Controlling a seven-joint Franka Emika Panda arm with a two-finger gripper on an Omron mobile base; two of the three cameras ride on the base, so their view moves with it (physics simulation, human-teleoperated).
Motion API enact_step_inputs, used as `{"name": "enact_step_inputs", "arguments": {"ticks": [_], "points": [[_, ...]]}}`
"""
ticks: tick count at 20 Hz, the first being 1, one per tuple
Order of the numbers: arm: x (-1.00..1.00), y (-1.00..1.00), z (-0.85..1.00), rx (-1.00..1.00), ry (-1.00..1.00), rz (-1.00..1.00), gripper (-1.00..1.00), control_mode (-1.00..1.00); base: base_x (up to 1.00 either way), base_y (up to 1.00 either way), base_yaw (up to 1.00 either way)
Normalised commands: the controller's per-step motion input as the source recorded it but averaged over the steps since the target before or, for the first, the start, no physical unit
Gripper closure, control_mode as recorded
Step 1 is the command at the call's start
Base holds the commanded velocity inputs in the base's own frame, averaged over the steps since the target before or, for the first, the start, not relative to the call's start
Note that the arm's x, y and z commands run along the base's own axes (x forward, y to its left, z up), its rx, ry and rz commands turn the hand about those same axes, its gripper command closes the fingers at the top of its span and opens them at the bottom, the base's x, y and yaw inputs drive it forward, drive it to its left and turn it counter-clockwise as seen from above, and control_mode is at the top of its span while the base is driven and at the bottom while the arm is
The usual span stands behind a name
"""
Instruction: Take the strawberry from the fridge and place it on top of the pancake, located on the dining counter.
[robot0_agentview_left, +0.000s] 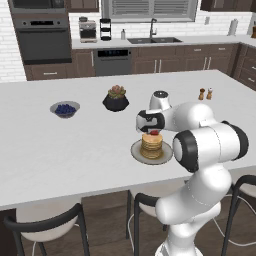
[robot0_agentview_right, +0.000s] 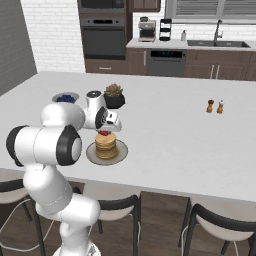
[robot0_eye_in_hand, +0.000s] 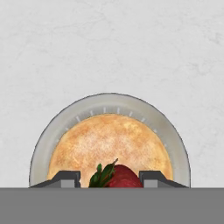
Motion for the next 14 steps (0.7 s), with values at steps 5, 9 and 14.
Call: {"name": "enact_step_inputs", "arguments": {"ticks": [5, 9, 14], "points": [[-0.04, 0.0, -0.16, 0.0, -0.01, 0.0, 1.0, -1.0, 0.0, 0.0, 0.0], [0.0, 0.0, -0.11, 0.0, 0.0, 0.0, 1.0, -1.0, 0.0, 0.0, 0.0], [0.0, 0.0, -0.09, 0.0, 0.0, 0.0, 1.0, -1.0, 0.0, 0.0, 0.0]]}}
